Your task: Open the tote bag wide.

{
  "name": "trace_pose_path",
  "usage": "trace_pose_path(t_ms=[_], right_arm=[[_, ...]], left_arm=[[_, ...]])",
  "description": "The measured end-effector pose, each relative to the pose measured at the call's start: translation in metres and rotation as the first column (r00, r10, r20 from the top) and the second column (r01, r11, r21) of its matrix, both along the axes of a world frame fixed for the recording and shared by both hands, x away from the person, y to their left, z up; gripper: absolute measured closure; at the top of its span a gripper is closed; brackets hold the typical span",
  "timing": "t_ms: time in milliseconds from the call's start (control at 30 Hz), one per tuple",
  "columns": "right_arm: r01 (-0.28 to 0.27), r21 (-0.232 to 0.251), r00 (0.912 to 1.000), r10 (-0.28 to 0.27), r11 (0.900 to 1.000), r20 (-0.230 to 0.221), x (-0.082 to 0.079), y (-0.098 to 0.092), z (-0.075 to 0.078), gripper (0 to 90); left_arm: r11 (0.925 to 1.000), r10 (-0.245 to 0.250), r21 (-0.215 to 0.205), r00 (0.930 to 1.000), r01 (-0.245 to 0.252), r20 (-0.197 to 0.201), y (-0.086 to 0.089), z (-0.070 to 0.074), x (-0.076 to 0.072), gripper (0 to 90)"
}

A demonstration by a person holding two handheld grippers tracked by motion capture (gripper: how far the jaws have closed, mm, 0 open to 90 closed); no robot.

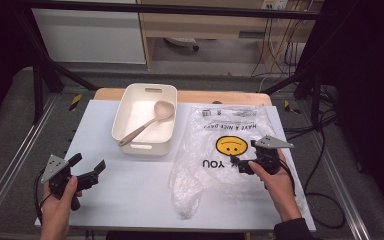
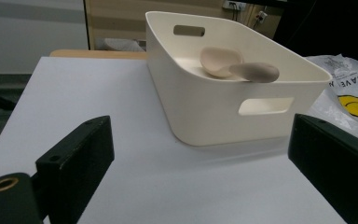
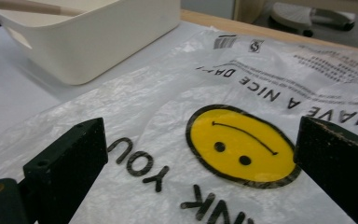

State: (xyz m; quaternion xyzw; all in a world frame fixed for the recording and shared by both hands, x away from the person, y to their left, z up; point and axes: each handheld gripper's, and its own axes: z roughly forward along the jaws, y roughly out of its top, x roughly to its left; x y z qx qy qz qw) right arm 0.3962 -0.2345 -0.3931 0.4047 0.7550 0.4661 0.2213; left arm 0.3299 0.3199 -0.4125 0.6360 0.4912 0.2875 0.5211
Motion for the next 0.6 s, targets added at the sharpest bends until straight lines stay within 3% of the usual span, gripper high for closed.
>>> trace_pose_path(t_ms=[267, 467, 600], right_arm=[[0.086, -0.043, 0.9945, -0.083, 0.995, 0.063, 0.017, -0.023, 0.018, 6.2], [0.134, -0.040, 0.9898, -0.132, 0.990, 0.054, 0.026, -0.042, 0.022, 6.4], [0.165, -0.039, 0.9863, -0.165, 0.986, 0.014, 0.030, -0.060, 0.022, 7.5]], left_arm=[[0.9998, 0.009, 0.015, 0.9999, -0.009, -0.012, 0.003, -0.003, -0.001, 6.5], [0.9993, 0.035, 0.013, 0.9992, -0.035, -0.020, 0.006, -0.004, 0.001, 6.6], [0.9992, 0.035, 0.022, 0.9991, -0.035, -0.023, 0.004, -0.004, 0.002, 6.9]])
